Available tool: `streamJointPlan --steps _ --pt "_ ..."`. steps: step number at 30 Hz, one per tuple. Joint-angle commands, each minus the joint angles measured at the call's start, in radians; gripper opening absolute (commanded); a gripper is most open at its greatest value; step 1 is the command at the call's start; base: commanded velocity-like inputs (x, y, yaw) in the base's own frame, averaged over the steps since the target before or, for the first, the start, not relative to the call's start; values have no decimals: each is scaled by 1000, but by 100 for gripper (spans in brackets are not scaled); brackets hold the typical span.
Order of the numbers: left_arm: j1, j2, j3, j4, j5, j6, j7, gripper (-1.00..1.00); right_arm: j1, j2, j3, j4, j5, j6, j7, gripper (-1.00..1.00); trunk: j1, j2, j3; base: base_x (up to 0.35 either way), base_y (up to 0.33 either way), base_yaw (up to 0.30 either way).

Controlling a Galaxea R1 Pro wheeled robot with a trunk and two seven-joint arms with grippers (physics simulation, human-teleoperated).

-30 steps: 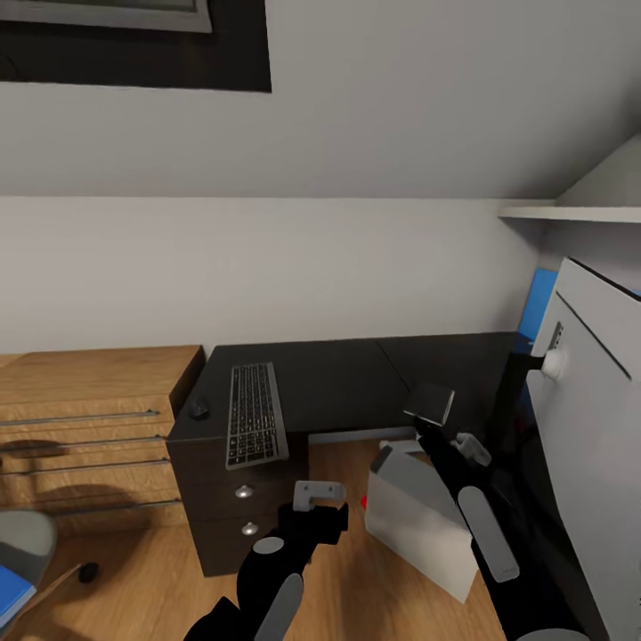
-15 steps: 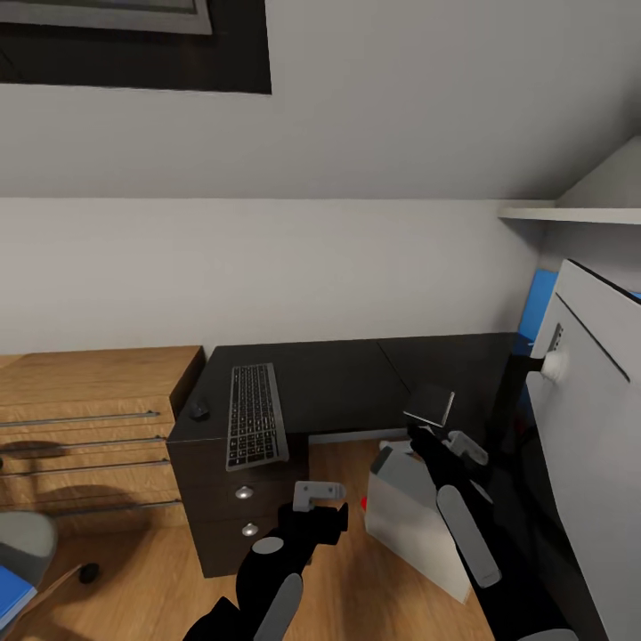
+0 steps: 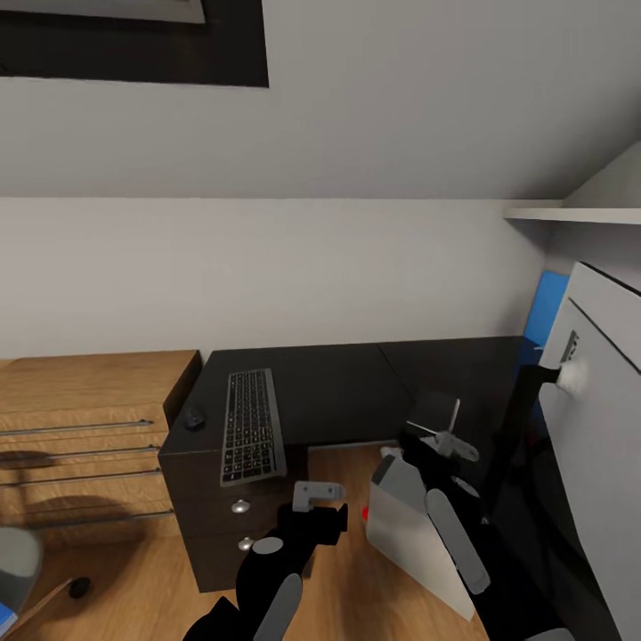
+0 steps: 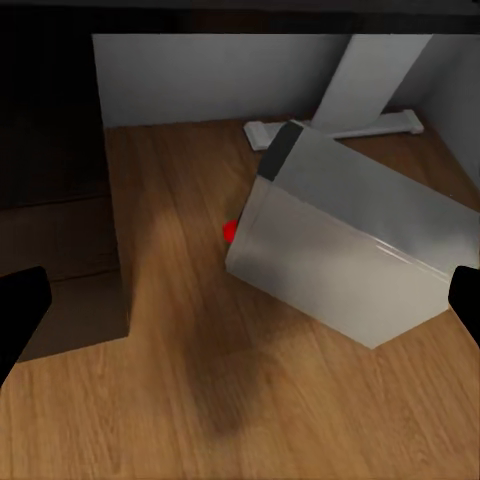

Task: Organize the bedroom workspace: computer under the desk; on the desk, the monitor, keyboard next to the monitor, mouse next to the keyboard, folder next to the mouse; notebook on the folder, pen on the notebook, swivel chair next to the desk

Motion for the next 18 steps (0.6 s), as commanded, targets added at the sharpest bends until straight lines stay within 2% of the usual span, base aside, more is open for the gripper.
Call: streamJointPlan --steps 1,3,9,12,18 --pt "-1 0 -1 -1 10 2 10 100 -1 -1 4 -4 23 20 -19 100 0 -1 -1 46 0 0" --pt "-1 0 -1 0 10 2 10 100 -2 0 9 -14 131 59 -43 100 0 -1 -1 24 0 0" --pt "-1 0 -1 0 10 2 10 100 0 2 24 -48 238 50 -56 100 0 -1 -1 9 0 0" --pt "-1 0 -1 0 10 2 10 100 1 1 62 -56 258 42 -59 100 0 -1 -1 1 0 0" --pt "-1 0 -1 0 10 2 10 100 1 1 75 -61 260 39 -60 100 0 -1 -1 0 0 0"
